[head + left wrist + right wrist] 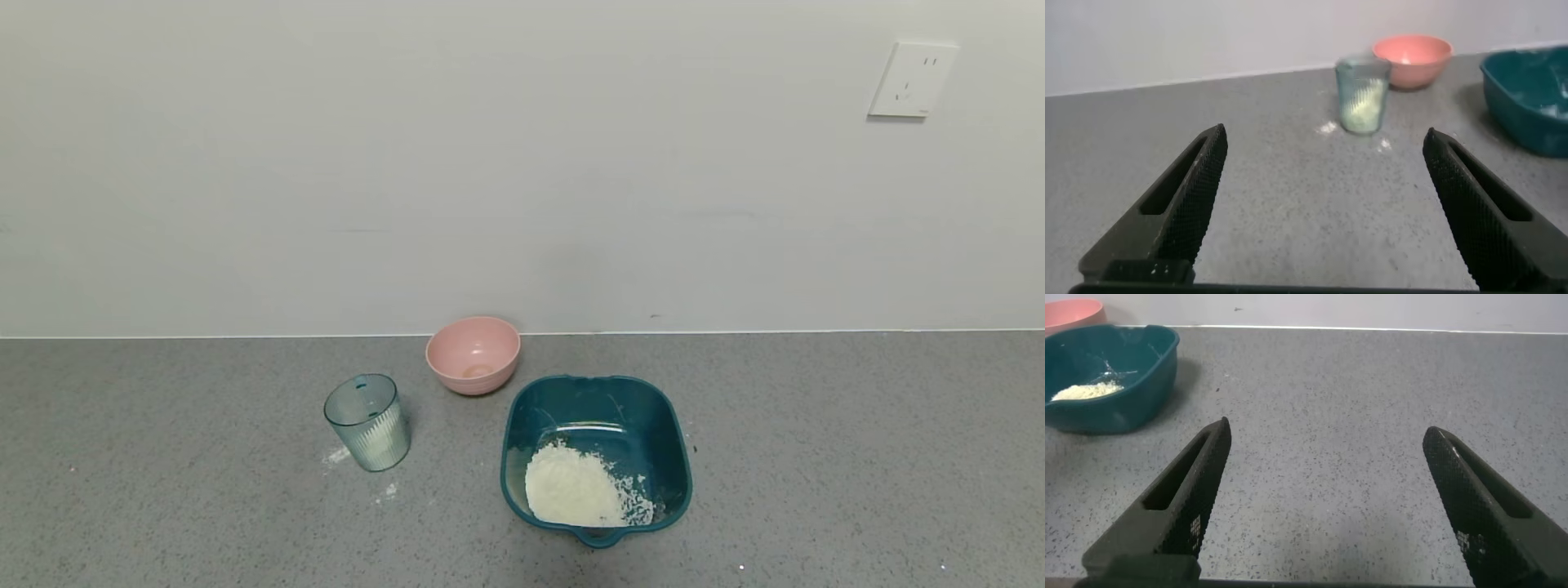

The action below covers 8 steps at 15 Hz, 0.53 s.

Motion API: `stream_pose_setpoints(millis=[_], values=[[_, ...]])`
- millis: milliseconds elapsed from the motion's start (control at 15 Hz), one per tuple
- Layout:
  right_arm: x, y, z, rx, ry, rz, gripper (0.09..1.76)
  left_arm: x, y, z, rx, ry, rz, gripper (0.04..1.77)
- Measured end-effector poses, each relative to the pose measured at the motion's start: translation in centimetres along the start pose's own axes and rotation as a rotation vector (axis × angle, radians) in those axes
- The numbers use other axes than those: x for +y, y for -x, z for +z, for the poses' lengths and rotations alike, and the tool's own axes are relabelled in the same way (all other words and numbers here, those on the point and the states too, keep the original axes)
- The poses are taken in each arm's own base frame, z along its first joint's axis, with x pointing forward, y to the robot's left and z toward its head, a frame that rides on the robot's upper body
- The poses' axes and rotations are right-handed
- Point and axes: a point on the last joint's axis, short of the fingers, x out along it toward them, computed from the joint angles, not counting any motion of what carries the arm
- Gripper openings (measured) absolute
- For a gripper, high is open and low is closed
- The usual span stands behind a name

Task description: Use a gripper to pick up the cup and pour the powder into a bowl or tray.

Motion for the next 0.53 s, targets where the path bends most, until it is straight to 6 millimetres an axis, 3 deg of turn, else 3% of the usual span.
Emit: stream_pose_setpoints(millis=[533], values=[[0.0,0.0,0.0,0.0,0.0,0.0,1.71,-0.07,-0.01,-0.52,0.045,0.106,-0.009,1.72]])
